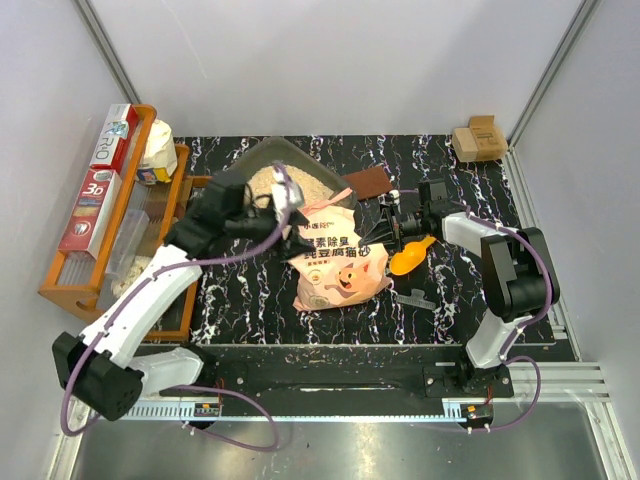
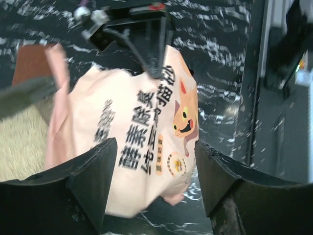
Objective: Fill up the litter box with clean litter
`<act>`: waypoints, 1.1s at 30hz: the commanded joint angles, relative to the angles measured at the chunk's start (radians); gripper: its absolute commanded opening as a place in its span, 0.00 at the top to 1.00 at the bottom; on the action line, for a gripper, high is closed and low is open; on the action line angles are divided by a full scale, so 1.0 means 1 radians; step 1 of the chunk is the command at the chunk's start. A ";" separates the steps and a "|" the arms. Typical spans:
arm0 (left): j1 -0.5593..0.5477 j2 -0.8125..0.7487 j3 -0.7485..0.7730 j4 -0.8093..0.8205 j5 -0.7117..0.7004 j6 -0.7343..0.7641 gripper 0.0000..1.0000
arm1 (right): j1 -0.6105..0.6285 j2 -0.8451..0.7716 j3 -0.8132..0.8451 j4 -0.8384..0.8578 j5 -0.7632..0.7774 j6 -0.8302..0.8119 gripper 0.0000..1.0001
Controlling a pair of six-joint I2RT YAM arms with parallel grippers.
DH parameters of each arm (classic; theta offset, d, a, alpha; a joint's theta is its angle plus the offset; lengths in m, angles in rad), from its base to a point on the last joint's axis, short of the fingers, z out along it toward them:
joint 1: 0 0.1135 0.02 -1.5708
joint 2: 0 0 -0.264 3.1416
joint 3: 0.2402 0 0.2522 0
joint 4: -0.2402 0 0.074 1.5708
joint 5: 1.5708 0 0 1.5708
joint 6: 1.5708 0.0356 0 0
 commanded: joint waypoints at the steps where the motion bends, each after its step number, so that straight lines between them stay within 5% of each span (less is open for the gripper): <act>1: -0.169 0.086 0.040 -0.031 -0.147 0.577 0.30 | -0.008 -0.011 0.014 0.028 -0.095 0.040 1.00; 12: -0.305 0.264 0.048 0.067 -0.211 0.852 0.30 | -0.010 -0.040 -0.014 0.029 -0.095 0.036 1.00; 19: -0.303 0.385 0.152 -0.135 -0.163 0.935 0.31 | -0.027 -0.049 -0.014 0.028 -0.100 0.033 1.00; 33: -0.315 0.474 0.141 -0.168 -0.015 0.718 0.30 | -0.037 -0.049 -0.014 0.026 -0.103 0.027 1.00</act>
